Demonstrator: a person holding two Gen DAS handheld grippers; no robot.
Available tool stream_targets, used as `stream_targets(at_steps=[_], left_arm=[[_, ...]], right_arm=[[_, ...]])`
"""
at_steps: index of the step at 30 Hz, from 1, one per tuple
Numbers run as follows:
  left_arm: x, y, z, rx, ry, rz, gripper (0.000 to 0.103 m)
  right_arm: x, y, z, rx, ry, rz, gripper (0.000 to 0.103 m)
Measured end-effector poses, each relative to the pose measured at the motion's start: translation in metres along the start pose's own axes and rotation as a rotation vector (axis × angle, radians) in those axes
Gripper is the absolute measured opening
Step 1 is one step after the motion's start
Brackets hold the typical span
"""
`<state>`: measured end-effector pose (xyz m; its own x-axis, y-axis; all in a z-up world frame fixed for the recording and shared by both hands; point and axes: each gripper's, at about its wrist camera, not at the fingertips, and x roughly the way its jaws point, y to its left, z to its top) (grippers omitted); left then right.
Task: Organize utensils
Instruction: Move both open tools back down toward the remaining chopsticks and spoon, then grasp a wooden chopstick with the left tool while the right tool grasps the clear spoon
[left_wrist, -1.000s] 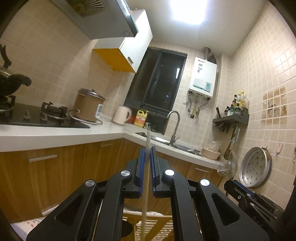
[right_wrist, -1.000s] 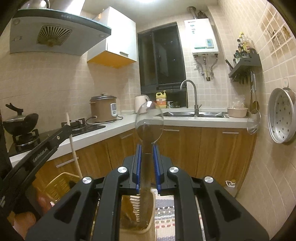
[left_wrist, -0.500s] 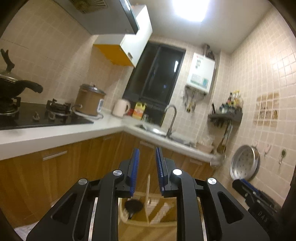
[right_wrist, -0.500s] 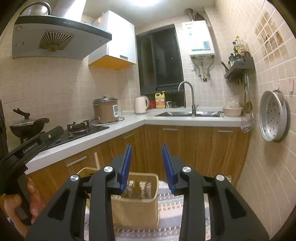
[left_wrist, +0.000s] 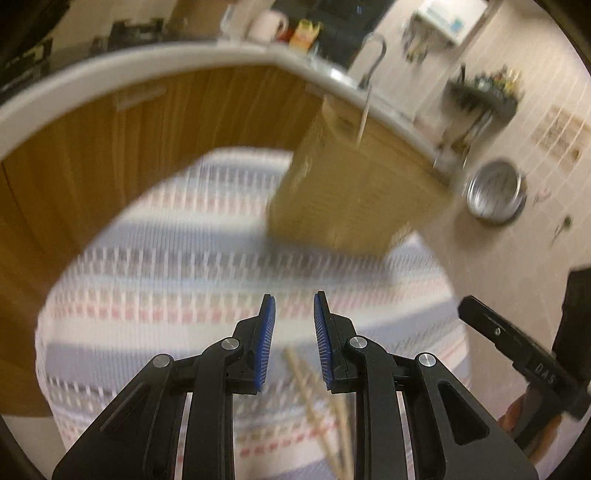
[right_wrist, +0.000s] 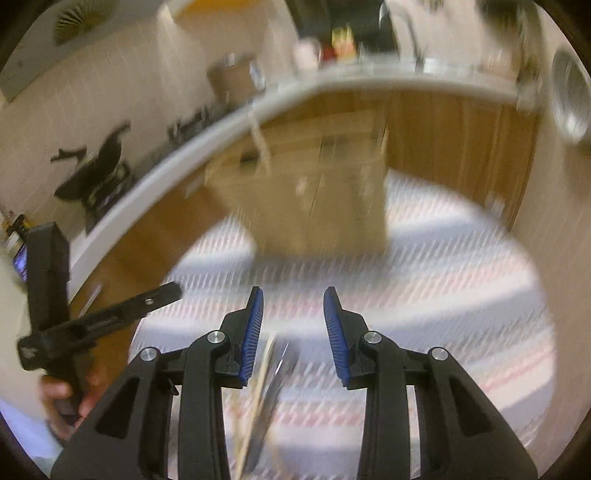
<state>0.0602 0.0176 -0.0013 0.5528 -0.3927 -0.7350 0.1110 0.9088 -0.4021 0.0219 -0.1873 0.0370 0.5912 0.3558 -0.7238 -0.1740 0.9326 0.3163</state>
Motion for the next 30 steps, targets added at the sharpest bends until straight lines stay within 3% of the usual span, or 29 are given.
stream_targets(at_steps=[5, 9, 15, 18, 23, 25, 30], left_arm=[[0.033, -0.001, -0.037, 0.062, 0.151, -0.02, 0.021], [0.044, -0.004, -0.055, 0.099, 0.172, -0.011, 0.021], [0.042, -0.022, -0.071, 0.193, 0.123, 0.081, 0.02], [0.042, -0.033, -0.074, 0.242, 0.102, 0.12, 0.02], [0.038, -0.036, -0.079, 0.274, 0.088, 0.131, 0.021], [0.036, -0.034, -0.079, 0.277, 0.089, 0.127, 0.021], [0.041, -0.041, -0.078, 0.298, 0.094, 0.151, 0.021]], right_arm=[[0.046, -0.004, -0.03, 0.066, 0.225, 0.057, 0.031], [0.067, 0.0, -0.044, 0.074, 0.311, 0.052, 0.031], [0.078, 0.012, -0.049, 0.034, 0.338, 0.006, 0.03], [0.086, 0.018, -0.049, 0.017, 0.348, -0.006, 0.024], [0.096, 0.023, -0.05, -0.012, 0.349, -0.033, 0.017], [0.098, 0.026, -0.051, -0.026, 0.35, -0.053, 0.009], [0.092, 0.016, -0.053, -0.049, 0.339, -0.142, 0.009]])
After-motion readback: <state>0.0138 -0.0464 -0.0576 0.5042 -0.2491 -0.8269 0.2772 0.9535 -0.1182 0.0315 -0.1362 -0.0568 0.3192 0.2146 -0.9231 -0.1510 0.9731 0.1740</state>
